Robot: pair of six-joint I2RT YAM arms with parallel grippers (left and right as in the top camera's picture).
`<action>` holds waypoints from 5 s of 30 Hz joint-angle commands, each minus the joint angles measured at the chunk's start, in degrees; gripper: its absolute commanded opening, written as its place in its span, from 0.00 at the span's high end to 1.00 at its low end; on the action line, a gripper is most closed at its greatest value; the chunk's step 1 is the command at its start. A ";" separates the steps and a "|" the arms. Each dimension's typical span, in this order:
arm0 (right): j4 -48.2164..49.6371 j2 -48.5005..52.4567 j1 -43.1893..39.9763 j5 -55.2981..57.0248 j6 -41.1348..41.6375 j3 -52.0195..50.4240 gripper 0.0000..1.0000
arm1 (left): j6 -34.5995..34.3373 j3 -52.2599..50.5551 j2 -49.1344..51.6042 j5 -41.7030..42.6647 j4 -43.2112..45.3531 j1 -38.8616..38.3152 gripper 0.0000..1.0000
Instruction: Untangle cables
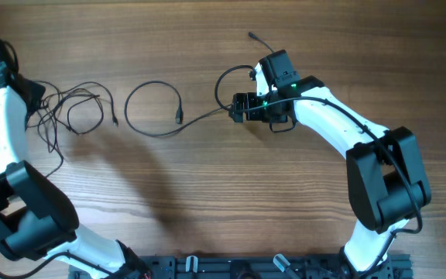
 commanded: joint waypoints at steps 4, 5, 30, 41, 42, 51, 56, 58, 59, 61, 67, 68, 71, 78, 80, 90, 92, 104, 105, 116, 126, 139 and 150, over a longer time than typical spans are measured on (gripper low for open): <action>0.22 1.29 -0.24 1.51 -0.81 0.42 0.00 | 10.58 2.27 -2.54 10.51 0.35 1.42 0.00; 0.22 1.29 -0.24 2.38 -0.79 0.42 0.00 | 10.58 3.78 -3.76 12.72 0.81 1.42 0.00; 1.73 1.29 -9.75 1.73 15.58 0.42 0.06 | 33.05 6.08 6.45 35.74 -3.32 -34.84 0.19; -4.26 1.29 -22.88 1.53 8.17 0.42 0.00 | 43.58 6.03 15.26 26.95 5.70 -51.47 0.10; -4.85 1.29 -23.67 1.70 8.17 0.42 0.00 | 43.58 6.03 15.78 24.13 5.81 -52.37 0.10; -6.05 1.29 -24.06 6.71 8.33 0.42 0.00 | 43.56 6.03 22.47 22.14 5.99 -56.74 0.09; -3.63 1.29 -24.06 6.73 8.35 0.42 0.00 | 43.54 6.03 23.71 22.14 6.60 -56.39 0.63; -1.84 1.29 -24.06 6.73 8.35 0.42 0.00 | 43.54 6.03 23.96 22.03 6.40 -56.39 0.87; -0.55 1.29 -24.06 6.73 8.35 0.42 0.00 | 43.23 6.19 23.45 21.14 6.40 -56.39 0.96; 1.49 1.29 -24.06 6.73 8.35 0.42 0.00 | 39.69 7.78 20.94 20.22 6.45 -55.89 0.96; 7.43 1.29 -24.06 6.73 8.35 0.42 0.00 | 30.05 12.50 6.62 14.32 19.65 -49.64 0.96; 7.72 1.29 -24.06 6.73 8.33 0.42 0.00 | 26.32 12.50 4.79 13.18 23.56 -47.80 0.96; 7.74 1.29 -24.06 6.73 8.33 0.42 0.00 | 13.20 12.50 0.13 13.38 28.22 -41.51 0.96; 7.76 1.29 -24.06 6.73 8.35 0.42 0.00 | 12.68 12.48 -0.59 16.33 -0.90 -34.58 0.96; 7.76 1.29 -24.06 6.73 8.37 0.42 0.00 | 15.02 12.41 0.63 13.07 -11.21 -34.03 0.95; 7.76 1.29 -24.06 6.73 8.33 0.42 0.01 | 15.04 9.44 1.57 6.84 -28.35 -33.94 0.83; 7.78 1.29 -24.06 6.73 8.35 0.42 0.00 | 15.02 8.70 1.57 5.22 -30.03 -33.94 0.81; 7.78 1.29 -24.06 6.73 8.35 0.42 0.00 | 12.57 0.22 1.57 -1.42 -33.64 -33.77 0.48; 7.78 1.29 -24.06 6.73 8.33 0.42 0.00 | 11.56 -0.68 1.57 -1.46 -34.10 -33.77 0.42; 7.96 1.29 -24.06 6.73 8.35 0.42 0.00 | -0.72 -10.47 1.51 -17.46 -40.96 -27.43 0.00; 7.96 1.29 -24.06 6.71 8.35 0.42 0.00 | 7.58 -10.36 -12.74 7.41 -18.12 -14.78 0.00; 7.98 1.29 -24.06 6.73 8.35 0.42 0.00 | 7.54 -10.36 -17.22 20.52 -12.04 -12.83 0.00; 7.98 1.29 -24.06 6.73 8.35 0.42 0.00 | 7.54 -10.36 -17.22 20.52 -12.04 -12.83 0.00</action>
